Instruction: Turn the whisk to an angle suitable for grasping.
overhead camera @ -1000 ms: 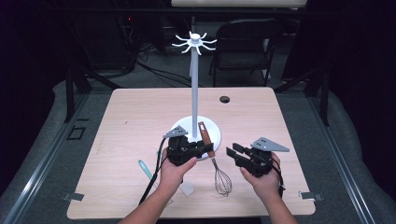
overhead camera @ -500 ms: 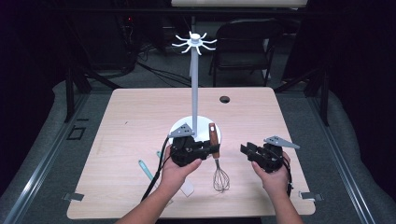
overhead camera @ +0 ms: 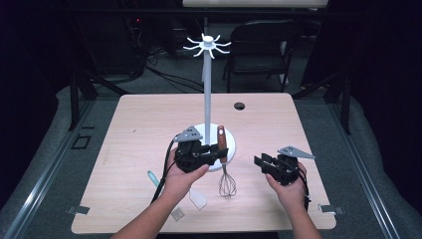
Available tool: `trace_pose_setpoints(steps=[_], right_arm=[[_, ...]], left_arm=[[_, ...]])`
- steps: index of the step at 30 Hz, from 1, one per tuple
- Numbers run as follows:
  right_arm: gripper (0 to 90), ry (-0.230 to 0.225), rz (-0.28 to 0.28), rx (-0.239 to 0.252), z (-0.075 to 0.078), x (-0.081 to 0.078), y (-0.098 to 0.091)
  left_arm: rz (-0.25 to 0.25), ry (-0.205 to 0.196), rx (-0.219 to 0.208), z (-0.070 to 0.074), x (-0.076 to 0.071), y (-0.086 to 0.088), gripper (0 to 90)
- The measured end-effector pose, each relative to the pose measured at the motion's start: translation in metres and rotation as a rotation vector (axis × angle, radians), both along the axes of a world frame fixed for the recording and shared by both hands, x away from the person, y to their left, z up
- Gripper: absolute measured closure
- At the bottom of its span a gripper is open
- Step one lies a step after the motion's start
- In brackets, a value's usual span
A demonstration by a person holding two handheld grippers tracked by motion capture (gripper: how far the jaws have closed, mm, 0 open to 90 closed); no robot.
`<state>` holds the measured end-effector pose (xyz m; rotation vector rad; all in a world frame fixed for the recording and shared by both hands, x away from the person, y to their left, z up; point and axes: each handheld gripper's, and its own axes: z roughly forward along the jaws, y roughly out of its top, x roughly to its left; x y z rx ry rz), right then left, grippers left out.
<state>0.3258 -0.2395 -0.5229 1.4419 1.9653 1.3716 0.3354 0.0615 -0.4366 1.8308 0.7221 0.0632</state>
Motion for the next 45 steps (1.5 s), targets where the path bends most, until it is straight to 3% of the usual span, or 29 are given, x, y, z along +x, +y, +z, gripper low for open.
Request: trace_pose_setpoints(steps=[3,13,29,36,45], right_arm=[[61.5,0.009,0.005,-0.005,-0.002,0.001,0.001],[60.9,0.025,0.008,-0.016,-0.006,0.002,0.003],[60.6,0.038,0.018,-0.021,-0.01,0.002,0.006],[60.5,0.039,0.021,-0.017,-0.01,0.003,0.006],[60.4,0.045,0.024,-0.028,-0.011,0.003,0.007]], left_arm=[[0.002,-0.008,0.029,0.005,0.004,0.004,71.1],[0.03,-0.036,0.062,0.03,0.016,0.015,71.2],[0.09,-0.141,0.141,0.094,0.035,0.012,71.2],[0.158,-0.159,0.127,0.118,0.044,0.007,71.2],[0.176,-0.179,0.106,0.14,0.052,0.003,71.2]])
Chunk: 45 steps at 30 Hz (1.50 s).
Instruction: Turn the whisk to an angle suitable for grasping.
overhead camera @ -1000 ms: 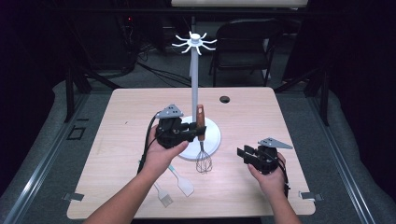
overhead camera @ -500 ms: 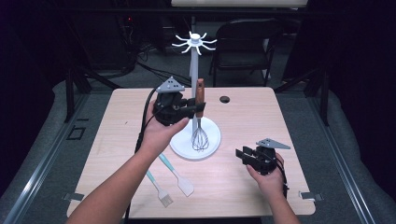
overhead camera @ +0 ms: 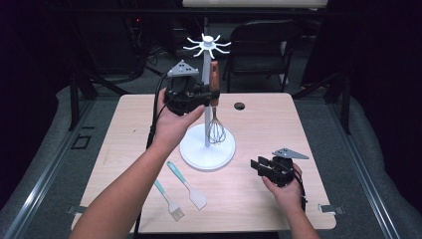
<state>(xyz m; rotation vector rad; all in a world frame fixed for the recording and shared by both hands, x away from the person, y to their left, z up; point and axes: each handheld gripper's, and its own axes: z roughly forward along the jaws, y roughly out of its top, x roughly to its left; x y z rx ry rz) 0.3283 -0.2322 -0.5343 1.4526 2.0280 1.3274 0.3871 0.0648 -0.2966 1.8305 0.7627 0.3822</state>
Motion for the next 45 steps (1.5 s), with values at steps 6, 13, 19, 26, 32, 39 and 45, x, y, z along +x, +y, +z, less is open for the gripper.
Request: trace_pose_setpoints(steps=[6,13,19,26,32,39,45], right_arm=[[60.3,0.002,0.006,0.007,-0.001,0.0,0.002],[60.2,0.005,0.011,-0.01,-0.002,0.0,0.003],[60.1,0.006,0.014,-0.012,-0.002,0.0,0.003],[60.1,0.005,0.014,-0.004,-0.002,0.0,0.005],[60.1,0.005,0.015,-0.006,-0.002,0.0,0.005],[60.0,0.009,0.016,-0.011,-0.002,0.0,0.005],[59.0,0.002,0.014,-0.012,-0.002,0.0,0.005]], left_arm=[[-0.009,0.015,-0.018,0.009,0.008,0.0,71.2],[-0.005,0.031,-0.029,0.008,0.015,0.0,71.2],[0.009,0.038,-0.032,0.006,0.019,0.007,71.2],[-0.002,0.046,-0.029,0.004,0.024,0.013,71.2],[0.005,0.037,-0.025,0.003,0.028,0.016,71.0],[0.019,0.021,-0.023,0.003,0.027,0.015,65.4],[0.039,0.006,-0.015,0.0,0.026,0.016,61.2]])
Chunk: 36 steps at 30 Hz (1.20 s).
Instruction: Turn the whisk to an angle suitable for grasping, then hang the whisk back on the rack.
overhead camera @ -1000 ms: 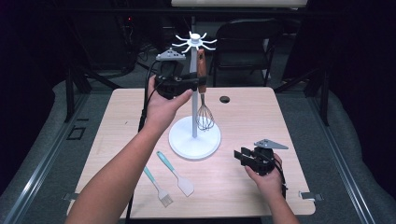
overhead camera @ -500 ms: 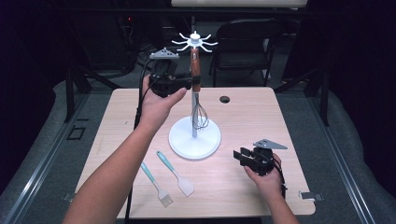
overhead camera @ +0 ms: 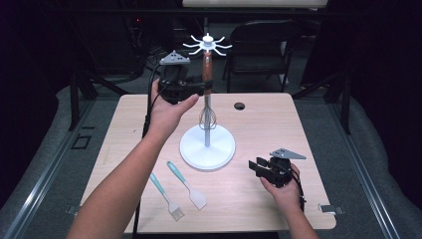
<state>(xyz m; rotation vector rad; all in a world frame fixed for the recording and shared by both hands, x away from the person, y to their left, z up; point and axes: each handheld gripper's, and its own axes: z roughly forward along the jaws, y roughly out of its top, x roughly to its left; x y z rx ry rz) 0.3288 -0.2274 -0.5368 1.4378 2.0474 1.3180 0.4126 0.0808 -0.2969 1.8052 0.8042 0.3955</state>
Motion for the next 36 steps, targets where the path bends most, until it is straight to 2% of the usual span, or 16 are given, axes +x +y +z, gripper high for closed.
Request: trace_pose_setpoints(steps=[6,10,12,19,21,22,24,27,31,35,36], right_arm=[[55.7,-0.037,-0.006,-0.026,0.003,-0.002,0.002],[51.3,-0.059,-0.014,-0.073,0.004,-0.001,0.005],[49.9,-0.046,-0.004,-0.117,0.001,0.002,0.006],[48.6,-0.024,0.006,-0.143,-0.003,0.004,0.01],[51.5,-0.022,0.007,-0.159,-0.004,0.003,0.011],[56.5,-0.01,0.022,-0.185,-0.003,0.003,0.01],[59.3,-0.009,0.026,-0.19,-0.002,0.003,0.009],[60.6,-0.005,0.034,-0.208,-0.001,0.002,0.008],[61.7,-0.018,0.027,-0.201,0.0,0.002,0.007],[63.6,-0.01,0.029,-0.195,0.0,0.002,0.006],[63.9,-0.002,0.035,-0.23,0.003,0.001,0.004]], left_arm=[[0.014,0.005,0.016,-0.011,-0.002,0.003,57.7],[0.025,0.007,0.024,-0.021,-0.005,0.009,57.4],[0.029,0.011,0.032,-0.027,-0.007,0.012,57.5],[0.057,0.023,0.08,-0.054,-0.017,0.03,57.5],[0.067,0.031,0.074,-0.062,-0.019,0.037,57.5],[0.069,0.035,0.077,-0.067,-0.021,0.041,57.5],[0.068,0.042,0.075,-0.073,-0.024,0.046,57.4],[0.084,0.037,0.101,-0.085,-0.031,0.056,57.5],[0.103,0.04,0.13,-0.1,-0.038,0.065,57.0],[0.115,0.059,0.132,-0.119,-0.045,0.075,56.9],[0.115,0.068,0.129,-0.124,-0.046,0.078,56.9]])
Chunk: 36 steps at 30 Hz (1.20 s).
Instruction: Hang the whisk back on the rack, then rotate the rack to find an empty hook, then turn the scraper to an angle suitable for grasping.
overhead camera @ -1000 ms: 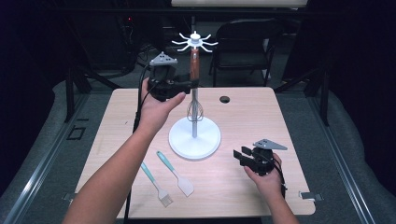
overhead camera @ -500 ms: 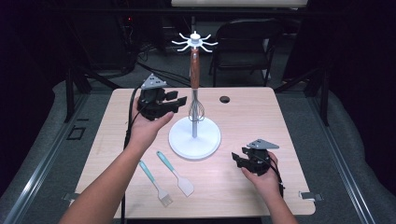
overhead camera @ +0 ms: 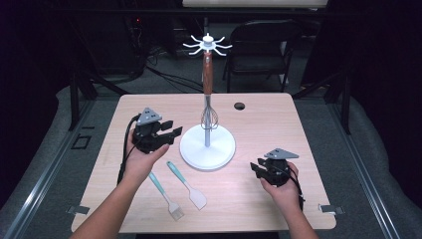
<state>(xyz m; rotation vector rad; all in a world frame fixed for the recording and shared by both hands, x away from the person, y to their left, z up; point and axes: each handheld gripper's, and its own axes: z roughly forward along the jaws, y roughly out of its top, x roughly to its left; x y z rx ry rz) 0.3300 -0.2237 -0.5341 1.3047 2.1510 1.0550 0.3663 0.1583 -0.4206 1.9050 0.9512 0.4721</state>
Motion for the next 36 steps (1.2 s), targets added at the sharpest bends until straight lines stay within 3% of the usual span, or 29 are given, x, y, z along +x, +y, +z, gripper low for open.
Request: trace_pose_setpoints(steps=[1,5,9,17,23,27,30,35,36], right_arm=[[64.3,-0.02,-0.004,0.039,-0.002,0.0,0.002],[66.9,-0.034,-0.006,0.037,0.001,-0.001,0.002],[71.4,-0.061,-0.004,0.066,0.002,-0.002,0.002],[80.3,-0.069,0.008,0.075,0.006,-0.004,-0.001],[89.5,-0.092,0.019,0.097,0.008,-0.005,0.0],[90.0,-0.11,0.026,0.105,0.013,-0.006,0.0],[90.0,-0.134,0.04,0.14,0.017,-0.005,0.002],[90.0,-0.161,0.062,0.163,0.031,-0.002,0.007],[90.0,-0.174,0.07,0.146,0.038,-0.001,0.009]], left_arm=[[0.001,0.007,-0.001,-0.003,-0.001,0.002,56.9],[0.026,0.031,-0.042,-0.023,-0.006,0.013,56.9],[0.055,0.052,-0.072,-0.04,-0.011,0.027,56.4],[0.13,0.079,-0.075,-0.073,-0.022,0.052,54.3],[0.143,0.072,-0.073,-0.09,-0.03,0.062,53.3],[0.146,0.093,-0.069,-0.097,-0.032,0.067,53.3],[0.154,0.084,-0.077,-0.1,-0.033,0.071,53.3],[0.155,0.09,-0.067,-0.105,-0.034,0.076,53.3],[0.157,0.094,-0.072,-0.105,-0.034,0.077,53.3]])
